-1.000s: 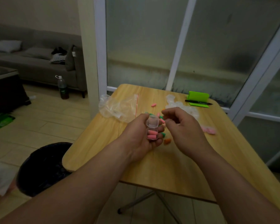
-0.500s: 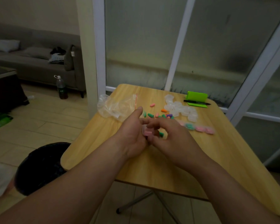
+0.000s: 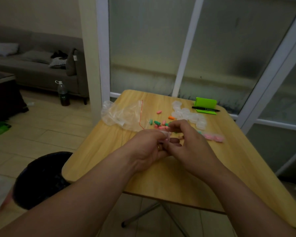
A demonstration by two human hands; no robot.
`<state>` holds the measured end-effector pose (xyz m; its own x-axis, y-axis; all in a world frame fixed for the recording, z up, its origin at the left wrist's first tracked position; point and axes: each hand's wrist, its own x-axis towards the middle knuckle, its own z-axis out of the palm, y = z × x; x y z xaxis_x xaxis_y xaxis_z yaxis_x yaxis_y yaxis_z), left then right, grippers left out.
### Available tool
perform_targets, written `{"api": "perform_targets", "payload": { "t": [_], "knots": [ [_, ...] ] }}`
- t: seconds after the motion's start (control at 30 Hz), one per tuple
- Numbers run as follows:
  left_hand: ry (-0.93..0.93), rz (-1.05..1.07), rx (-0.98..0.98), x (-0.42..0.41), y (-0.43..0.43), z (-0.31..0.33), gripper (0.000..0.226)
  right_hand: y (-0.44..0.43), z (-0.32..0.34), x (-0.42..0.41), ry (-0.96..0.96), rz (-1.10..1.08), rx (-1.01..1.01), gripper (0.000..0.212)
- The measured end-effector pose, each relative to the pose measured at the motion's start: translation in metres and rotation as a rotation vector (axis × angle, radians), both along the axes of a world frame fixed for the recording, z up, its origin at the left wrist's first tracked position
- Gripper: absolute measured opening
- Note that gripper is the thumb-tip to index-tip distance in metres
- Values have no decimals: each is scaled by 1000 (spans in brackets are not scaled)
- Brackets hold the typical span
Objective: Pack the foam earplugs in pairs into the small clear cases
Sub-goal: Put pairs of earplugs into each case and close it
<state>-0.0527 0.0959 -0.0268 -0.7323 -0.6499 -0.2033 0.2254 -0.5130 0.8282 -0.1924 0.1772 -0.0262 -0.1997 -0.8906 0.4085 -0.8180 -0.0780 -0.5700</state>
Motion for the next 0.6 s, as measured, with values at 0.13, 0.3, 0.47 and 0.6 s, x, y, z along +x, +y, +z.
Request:
{"api": "perform_targets", "payload": {
  "t": [0.13, 0.3, 0.47, 0.6],
  "knots": [
    [-9, 8, -28, -4, 4, 2, 33, 6, -1, -10, -7, -28, 10, 46],
    [-42, -3, -93, -15, 12, 2, 32, 11, -1, -20, 40, -32, -29, 34],
    [-53, -41, -146, -25, 16, 2, 31, 18, 3, -35, -21, 10, 3, 30],
    [-56, -66, -153, -32, 17, 3, 22, 20, 6, -47, -59, 30, 36, 27]
  ]
}}
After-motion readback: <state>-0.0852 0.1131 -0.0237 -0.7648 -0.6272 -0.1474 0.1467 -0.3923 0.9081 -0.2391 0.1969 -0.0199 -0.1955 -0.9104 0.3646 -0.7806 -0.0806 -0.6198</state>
